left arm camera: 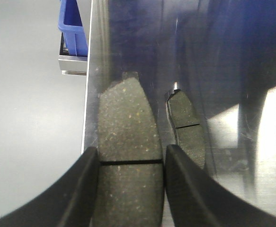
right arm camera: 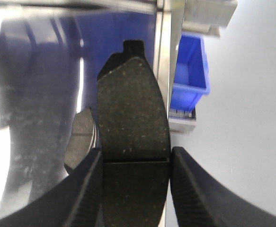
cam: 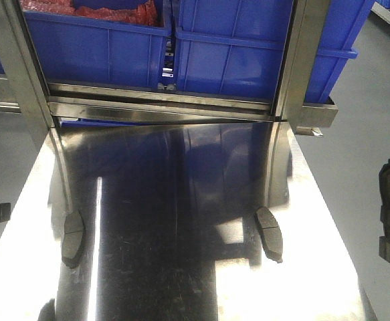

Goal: Move and align brake pads A on conveyor
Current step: 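Lift the grasped brake pad off the shelf with the right gripper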

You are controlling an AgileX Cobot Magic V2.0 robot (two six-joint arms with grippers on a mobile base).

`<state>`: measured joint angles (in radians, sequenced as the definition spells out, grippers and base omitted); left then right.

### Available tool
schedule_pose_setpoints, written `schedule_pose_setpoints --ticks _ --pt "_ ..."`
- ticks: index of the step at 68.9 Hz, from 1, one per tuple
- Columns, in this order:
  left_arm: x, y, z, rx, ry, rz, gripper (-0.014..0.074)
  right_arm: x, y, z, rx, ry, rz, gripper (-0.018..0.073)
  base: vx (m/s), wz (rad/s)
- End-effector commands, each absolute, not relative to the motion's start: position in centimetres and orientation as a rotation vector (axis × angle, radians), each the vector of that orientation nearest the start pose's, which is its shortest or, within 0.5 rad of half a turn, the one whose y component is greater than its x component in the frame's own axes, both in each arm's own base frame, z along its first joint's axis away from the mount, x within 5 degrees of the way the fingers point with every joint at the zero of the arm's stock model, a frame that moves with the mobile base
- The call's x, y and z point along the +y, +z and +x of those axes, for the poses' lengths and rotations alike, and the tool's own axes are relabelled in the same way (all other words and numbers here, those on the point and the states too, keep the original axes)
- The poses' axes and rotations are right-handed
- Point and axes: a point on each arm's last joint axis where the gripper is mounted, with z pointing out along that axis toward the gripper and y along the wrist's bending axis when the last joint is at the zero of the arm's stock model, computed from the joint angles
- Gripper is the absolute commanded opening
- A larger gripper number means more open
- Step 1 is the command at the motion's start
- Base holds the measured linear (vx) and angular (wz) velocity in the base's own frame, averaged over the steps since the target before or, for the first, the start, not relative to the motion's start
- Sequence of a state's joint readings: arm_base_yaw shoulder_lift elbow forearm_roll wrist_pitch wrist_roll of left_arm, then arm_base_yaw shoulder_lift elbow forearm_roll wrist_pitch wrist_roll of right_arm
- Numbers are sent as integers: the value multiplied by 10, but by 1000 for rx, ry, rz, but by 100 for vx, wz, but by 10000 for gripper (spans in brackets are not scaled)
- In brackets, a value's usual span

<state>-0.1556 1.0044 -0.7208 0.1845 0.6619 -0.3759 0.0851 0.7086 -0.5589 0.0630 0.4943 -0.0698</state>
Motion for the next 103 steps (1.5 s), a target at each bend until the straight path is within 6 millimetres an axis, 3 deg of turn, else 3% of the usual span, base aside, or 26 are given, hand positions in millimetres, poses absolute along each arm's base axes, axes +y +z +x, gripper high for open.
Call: schedule_pose_setpoints --ticks 1,103 --pt "-22 304 193 2301 -74 -121 93 13 316 140 1963 67 -108 70 0 0" --pt "-22 304 193 2301 -74 -121 93 13 317 139 1955 67 -108 70 0 1"
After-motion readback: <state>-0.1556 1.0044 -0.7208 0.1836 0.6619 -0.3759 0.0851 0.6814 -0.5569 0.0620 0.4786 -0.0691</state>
